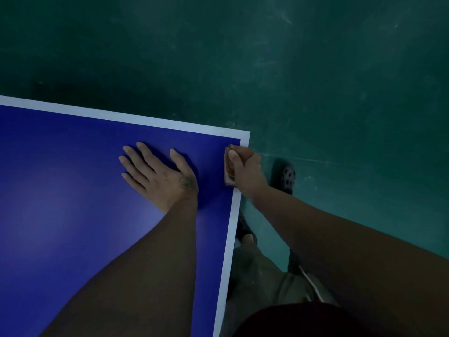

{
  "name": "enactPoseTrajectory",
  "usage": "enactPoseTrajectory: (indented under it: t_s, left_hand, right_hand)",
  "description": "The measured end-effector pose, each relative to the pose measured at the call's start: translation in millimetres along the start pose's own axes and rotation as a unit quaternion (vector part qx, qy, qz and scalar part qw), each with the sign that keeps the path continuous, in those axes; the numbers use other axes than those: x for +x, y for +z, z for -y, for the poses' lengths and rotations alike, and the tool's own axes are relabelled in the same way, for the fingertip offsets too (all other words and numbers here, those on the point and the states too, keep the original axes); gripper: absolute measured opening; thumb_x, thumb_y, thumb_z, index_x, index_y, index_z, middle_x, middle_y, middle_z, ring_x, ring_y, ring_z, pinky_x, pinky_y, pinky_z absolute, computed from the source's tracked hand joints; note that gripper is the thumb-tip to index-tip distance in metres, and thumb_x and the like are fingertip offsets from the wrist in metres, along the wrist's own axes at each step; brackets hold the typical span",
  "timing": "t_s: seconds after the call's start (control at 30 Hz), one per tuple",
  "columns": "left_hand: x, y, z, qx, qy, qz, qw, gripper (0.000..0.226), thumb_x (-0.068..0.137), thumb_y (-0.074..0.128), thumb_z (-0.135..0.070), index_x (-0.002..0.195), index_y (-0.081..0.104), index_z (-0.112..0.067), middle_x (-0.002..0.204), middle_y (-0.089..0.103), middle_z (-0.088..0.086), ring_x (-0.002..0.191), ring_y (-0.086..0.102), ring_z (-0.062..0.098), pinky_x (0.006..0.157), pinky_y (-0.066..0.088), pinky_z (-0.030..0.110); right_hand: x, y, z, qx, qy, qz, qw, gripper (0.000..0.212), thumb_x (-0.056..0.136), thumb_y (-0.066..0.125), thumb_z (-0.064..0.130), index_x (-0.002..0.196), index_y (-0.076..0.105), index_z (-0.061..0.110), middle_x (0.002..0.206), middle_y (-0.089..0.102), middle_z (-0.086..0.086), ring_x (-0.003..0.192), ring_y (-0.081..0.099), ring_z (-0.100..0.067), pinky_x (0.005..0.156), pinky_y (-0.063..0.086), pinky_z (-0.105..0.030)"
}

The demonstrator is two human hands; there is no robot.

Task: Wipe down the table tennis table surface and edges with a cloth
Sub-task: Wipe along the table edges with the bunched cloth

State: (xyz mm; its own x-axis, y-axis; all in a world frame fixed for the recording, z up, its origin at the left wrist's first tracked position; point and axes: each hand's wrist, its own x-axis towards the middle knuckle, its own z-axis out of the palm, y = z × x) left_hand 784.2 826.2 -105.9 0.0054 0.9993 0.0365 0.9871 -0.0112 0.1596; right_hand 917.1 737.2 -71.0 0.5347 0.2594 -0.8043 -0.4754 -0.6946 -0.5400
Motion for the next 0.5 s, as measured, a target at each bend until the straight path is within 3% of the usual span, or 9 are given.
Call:
enactPoseTrajectory:
  t_s: [0.1,0.17,0.2,0.23,0.3,0.37,0.4,0.5]
  left_hand:
    - [1.0,2.6,2.3,-0.003,-0.005,-0.001,1.0,0.075,0.113,0.035,-0.059,0.173,0.027,-0.015,0.182,0.019,0.008,0.169,0.012,0.028,0.137,0.01,0.052]
    - [-0.2,2.7,3.7,-0.004,-0.003,0.001,1.0,0.073,0.113,0.036,-0.057,0.172,0.028,-0.017,0.182,0.019,0.006,0.17,0.011,0.026,0.137,0.009,0.05]
    - [-0.5,2.3,1.9,-0.002,-0.014,0.002,1.0,0.072,0.113,0.036,-0.057,0.173,0.028,-0.019,0.182,0.018,0.004,0.17,0.011,0.024,0.137,0.008,0.049]
    - [-0.9,1.5,-1.2,0.001,-0.041,0.002,0.999,0.07,0.113,0.036,-0.058,0.173,0.028,-0.022,0.183,0.017,0.002,0.17,0.01,0.022,0.137,0.007,0.048]
    - [4.4,-0.3,-13.1,0.01,-0.149,-0.02,0.989,0.069,0.112,0.032,-0.063,0.173,0.028,-0.03,0.183,0.017,-0.002,0.17,0.011,0.021,0.137,0.005,0.047]
    - [12.2,1.2,-23.4,0.012,-0.238,-0.045,0.97,0.07,0.111,0.03,-0.066,0.172,0.029,-0.033,0.182,0.02,-0.003,0.169,0.014,0.021,0.137,0.006,0.047]
    - [13.6,2.5,-24.8,0.017,-0.249,-0.051,0.967,0.07,0.111,0.031,-0.066,0.172,0.031,-0.033,0.182,0.021,-0.002,0.169,0.015,0.021,0.137,0.007,0.047]
    - [13.9,7.5,-26.3,0.023,-0.245,-0.059,0.967,0.068,0.112,0.033,-0.065,0.172,0.033,-0.032,0.181,0.023,-0.002,0.169,0.016,0.021,0.137,0.008,0.046]
  right_hand:
    - [0.2,0.2,4.2,0.012,-0.01,-0.016,1.0,0.035,0.11,0.055,0.043,0.129,0.037,0.019,0.13,0.061,-0.007,0.086,0.059,-0.007,0.078,0.047,-0.023]
    - [-5.5,3.3,3.9,0.038,-0.014,-0.036,0.999,0.049,0.111,0.056,0.038,0.148,0.035,0.015,0.128,0.061,-0.007,0.081,0.057,-0.005,0.057,0.047,-0.01]
    - [-8.9,4.4,3.9,0.054,-0.017,-0.045,0.997,0.056,0.111,0.057,0.035,0.156,0.031,0.015,0.126,0.061,-0.006,0.08,0.054,0.001,0.048,0.04,-0.002]
    - [-13.1,5.6,1.8,0.05,-0.025,-0.061,0.997,0.059,0.111,0.058,0.033,0.161,0.03,0.016,0.124,0.062,-0.006,0.077,0.052,0.008,0.046,0.038,0.0]
    - [-16.7,7.8,3.3,0.023,-0.042,-0.082,0.995,0.062,0.11,0.059,0.032,0.163,0.032,0.018,0.124,0.067,-0.007,0.075,0.06,0.008,0.055,0.044,-0.001]
    - [-13.3,4.2,2.6,0.004,-0.053,-0.076,0.996,0.064,0.109,0.06,0.033,0.165,0.03,0.02,0.132,0.068,-0.01,0.096,0.071,-0.015,0.079,0.056,-0.018]
    - [-10.8,-0.5,2.5,-0.003,-0.054,-0.059,0.997,0.065,0.109,0.06,0.033,0.165,0.028,0.019,0.135,0.066,-0.01,0.104,0.069,-0.023,0.085,0.055,-0.024]
    - [5.7,-19.3,5.1,-0.034,-0.041,0.0,0.999,0.063,0.109,0.062,0.031,0.162,0.033,0.015,0.126,0.068,-0.003,0.11,0.069,-0.021,0.084,0.051,-0.02]
